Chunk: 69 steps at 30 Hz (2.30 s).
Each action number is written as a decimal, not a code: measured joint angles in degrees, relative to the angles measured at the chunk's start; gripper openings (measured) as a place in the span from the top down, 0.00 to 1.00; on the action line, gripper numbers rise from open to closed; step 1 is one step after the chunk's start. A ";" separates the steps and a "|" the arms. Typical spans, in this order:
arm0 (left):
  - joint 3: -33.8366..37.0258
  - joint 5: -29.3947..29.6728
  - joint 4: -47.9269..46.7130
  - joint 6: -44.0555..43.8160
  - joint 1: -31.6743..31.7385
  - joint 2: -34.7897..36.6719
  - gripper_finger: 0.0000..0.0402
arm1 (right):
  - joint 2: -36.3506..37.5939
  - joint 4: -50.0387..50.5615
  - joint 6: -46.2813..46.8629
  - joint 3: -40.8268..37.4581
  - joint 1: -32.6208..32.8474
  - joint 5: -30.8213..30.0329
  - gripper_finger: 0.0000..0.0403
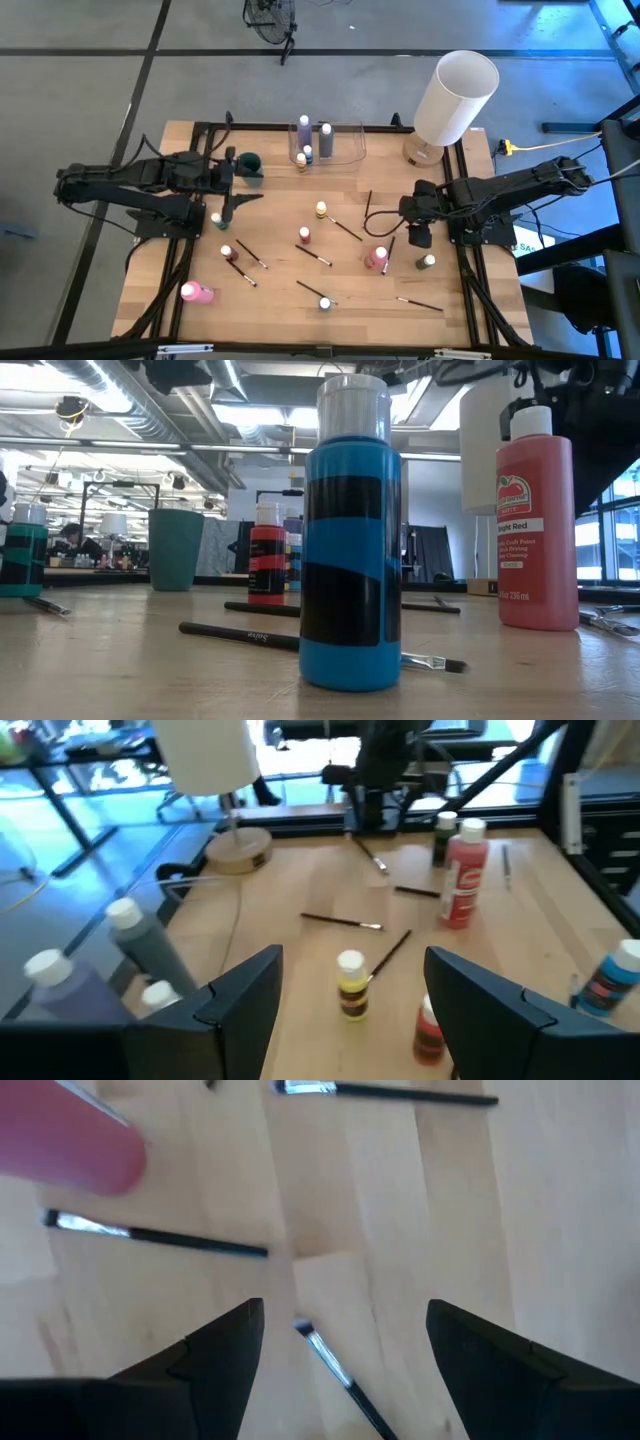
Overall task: Pick & Place Paint Supplies
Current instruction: Put the silver paint brush into the green cup
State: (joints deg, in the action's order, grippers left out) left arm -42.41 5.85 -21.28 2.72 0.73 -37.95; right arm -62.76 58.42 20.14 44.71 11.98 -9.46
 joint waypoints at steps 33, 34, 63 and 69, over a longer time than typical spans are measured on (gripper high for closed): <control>0.18 -0.59 0.55 -8.55 -1.07 -3.11 0.40 | 0.00 2.68 -0.66 -0.02 0.58 2.11 0.29; 0.18 -0.58 0.55 -8.56 -1.07 -3.66 0.40 | 0.00 2.66 -0.64 -0.02 0.79 2.39 0.29; 0.18 -4.06 5.68 -7.50 -1.09 -7.32 0.40 | -0.24 2.66 5.05 -0.02 4.99 3.72 0.30; 0.18 -4.04 5.68 -7.50 -1.09 -7.11 0.40 | -0.24 2.64 6.59 -0.02 5.00 5.16 0.30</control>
State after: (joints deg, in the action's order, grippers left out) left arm -42.24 1.80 -15.60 -4.78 -0.36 -45.07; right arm -63.00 61.06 26.73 44.69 16.98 -4.30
